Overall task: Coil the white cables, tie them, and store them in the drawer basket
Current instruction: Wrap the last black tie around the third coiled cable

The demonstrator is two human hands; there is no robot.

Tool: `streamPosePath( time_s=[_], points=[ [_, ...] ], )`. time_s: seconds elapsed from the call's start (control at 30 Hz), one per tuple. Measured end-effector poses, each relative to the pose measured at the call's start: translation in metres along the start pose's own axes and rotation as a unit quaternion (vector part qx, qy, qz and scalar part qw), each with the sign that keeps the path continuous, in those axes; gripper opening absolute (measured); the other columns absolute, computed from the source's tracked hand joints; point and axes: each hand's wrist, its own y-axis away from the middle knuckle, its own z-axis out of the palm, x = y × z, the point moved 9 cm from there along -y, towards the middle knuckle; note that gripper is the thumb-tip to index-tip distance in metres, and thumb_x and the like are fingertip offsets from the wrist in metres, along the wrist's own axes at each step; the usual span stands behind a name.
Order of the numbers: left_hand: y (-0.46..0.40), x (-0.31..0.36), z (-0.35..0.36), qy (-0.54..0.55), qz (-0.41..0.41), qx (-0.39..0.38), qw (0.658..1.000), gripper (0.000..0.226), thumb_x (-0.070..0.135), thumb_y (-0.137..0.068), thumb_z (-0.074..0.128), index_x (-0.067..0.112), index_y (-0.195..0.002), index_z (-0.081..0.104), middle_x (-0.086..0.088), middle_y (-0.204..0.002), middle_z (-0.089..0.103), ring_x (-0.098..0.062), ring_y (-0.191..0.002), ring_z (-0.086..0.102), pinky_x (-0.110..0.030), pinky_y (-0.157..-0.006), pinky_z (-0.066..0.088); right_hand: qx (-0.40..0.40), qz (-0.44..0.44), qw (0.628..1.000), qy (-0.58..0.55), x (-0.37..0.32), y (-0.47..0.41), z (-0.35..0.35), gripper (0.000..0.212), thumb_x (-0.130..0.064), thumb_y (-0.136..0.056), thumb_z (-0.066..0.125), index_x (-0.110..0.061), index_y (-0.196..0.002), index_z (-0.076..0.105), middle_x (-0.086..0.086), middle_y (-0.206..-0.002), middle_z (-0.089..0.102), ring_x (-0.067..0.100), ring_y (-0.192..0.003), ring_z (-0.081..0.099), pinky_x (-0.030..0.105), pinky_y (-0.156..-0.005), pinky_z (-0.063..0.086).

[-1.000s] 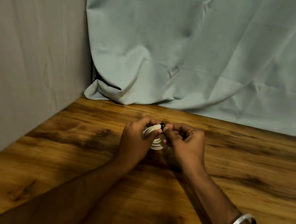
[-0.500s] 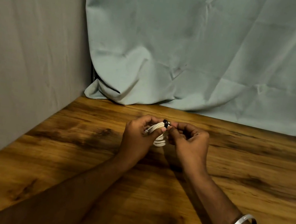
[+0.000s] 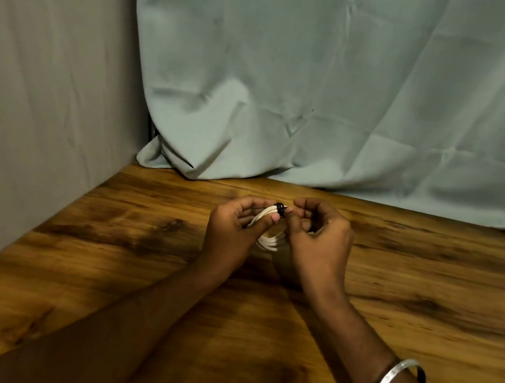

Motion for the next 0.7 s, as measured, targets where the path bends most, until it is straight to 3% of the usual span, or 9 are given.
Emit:
streamPosePath(
  time_s=[0.23, 0.47, 0.6, 0.7],
  points=[
    [0.001, 0.003, -0.003, -0.04, 0.031, -0.001, 0.999, 0.023, 0.006, -0.085, 0.077, 0.004, -0.107, 0.073, -0.003, -0.098, 0.078, -0.013, -0.092, 0.074, -0.024, -0.08, 0.057, -0.043, -0.029, 0.995, 0.09, -0.006, 0.0, 0.003, 0.016, -0.015, -0.094, 0.071, -0.03, -0.09, 0.073, -0.018, -0.078, 0.07, -0.004, -0.074, 0.067, 0.024, -0.065, 0.056],
    [0.002, 0.01, -0.005, -0.151, 0.088, -0.02, 0.984, 0.022, 0.021, -0.085, 0.076, 0.014, -0.106, 0.076, 0.007, -0.098, 0.077, -0.005, -0.09, 0.072, -0.029, -0.08, 0.059, -0.078, -0.115, 0.975, 0.171, -0.02, 0.002, 0.01, 0.011, -0.016, -0.096, 0.067, -0.015, -0.098, 0.078, 0.001, -0.09, 0.075, 0.016, -0.079, 0.069, 0.04, -0.072, 0.058],
    [0.002, 0.006, -0.011, -0.153, 0.064, -0.028, 0.986, 0.024, 0.022, -0.083, 0.077, 0.015, -0.106, 0.076, 0.007, -0.098, 0.077, -0.007, -0.091, 0.073, -0.032, -0.082, 0.06, -0.113, -0.089, 0.974, 0.176, -0.012, 0.003, 0.015, 0.012, -0.018, -0.098, 0.068, -0.021, -0.103, 0.078, -0.005, -0.096, 0.077, 0.01, -0.086, 0.071, 0.036, -0.077, 0.061],
    [0.001, 0.001, -0.014, -0.116, 0.038, -0.019, 0.992, 0.026, 0.011, -0.081, 0.081, 0.01, -0.106, 0.076, 0.002, -0.095, 0.078, -0.009, -0.088, 0.074, -0.029, -0.079, 0.061, -0.113, -0.027, 0.988, 0.1, 0.0, 0.002, 0.015, 0.011, -0.017, -0.096, 0.072, -0.026, -0.098, 0.077, -0.014, -0.088, 0.076, -0.001, -0.081, 0.07, 0.027, -0.072, 0.058]
  ],
)
